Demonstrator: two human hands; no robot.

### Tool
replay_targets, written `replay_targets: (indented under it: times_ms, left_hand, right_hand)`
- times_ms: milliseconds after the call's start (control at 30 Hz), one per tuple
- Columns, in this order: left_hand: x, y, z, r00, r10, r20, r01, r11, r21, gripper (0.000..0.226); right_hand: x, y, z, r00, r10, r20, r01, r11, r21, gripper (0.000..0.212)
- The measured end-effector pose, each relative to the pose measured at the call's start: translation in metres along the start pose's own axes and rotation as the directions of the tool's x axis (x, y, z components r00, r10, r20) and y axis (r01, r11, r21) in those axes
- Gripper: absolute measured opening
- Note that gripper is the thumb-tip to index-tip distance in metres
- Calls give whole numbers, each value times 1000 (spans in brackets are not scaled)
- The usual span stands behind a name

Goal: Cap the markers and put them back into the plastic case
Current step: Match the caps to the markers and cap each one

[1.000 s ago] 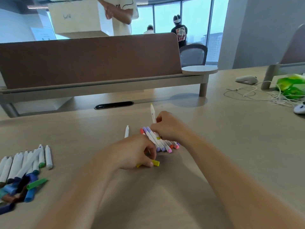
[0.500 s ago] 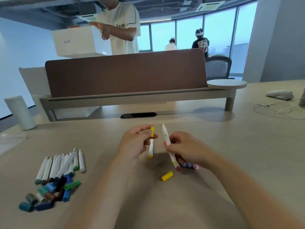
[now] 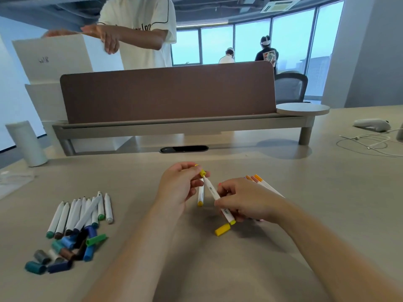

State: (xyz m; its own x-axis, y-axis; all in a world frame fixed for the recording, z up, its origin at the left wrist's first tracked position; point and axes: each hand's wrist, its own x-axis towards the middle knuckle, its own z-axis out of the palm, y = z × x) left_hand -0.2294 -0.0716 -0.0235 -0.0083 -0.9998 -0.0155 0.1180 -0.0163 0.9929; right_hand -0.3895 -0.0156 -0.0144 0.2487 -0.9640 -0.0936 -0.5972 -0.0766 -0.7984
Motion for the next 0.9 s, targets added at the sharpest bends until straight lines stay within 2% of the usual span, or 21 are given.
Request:
replay_targets:
  times_ms: [200,467,567,700,767,900]
  left_hand:
    - [0,-3,3,989,141,-53,-130,977,169,3]
    - [-1,-4,5,992,123,-20,-118,978,175,4]
    - [4,-6,2,993,118,-14,-110,958,264,7]
    - [11,-8,-5,987,156,-25,-123,860,495,15]
    - [17,-11,-8,985,164,-53,-96,778,621,18]
    - [24,-20,-9,982,182,-43,-78,611,788,8]
  right_hand:
    - [4,4,-2,989,-53,-138,29,985,-167,14]
    - [7,10,-1,982,-72,-177,44,987,-152,13]
    - [10,10,1,976,-60,-210,22,984,-177,13]
    - [15,6,3,960,48,-275,-95,982,-161,14]
    - [19,6,6,950,79,-301,-165,948,-273,15]
    - [33,8,13,940,91,-329,-259,816,-516,19]
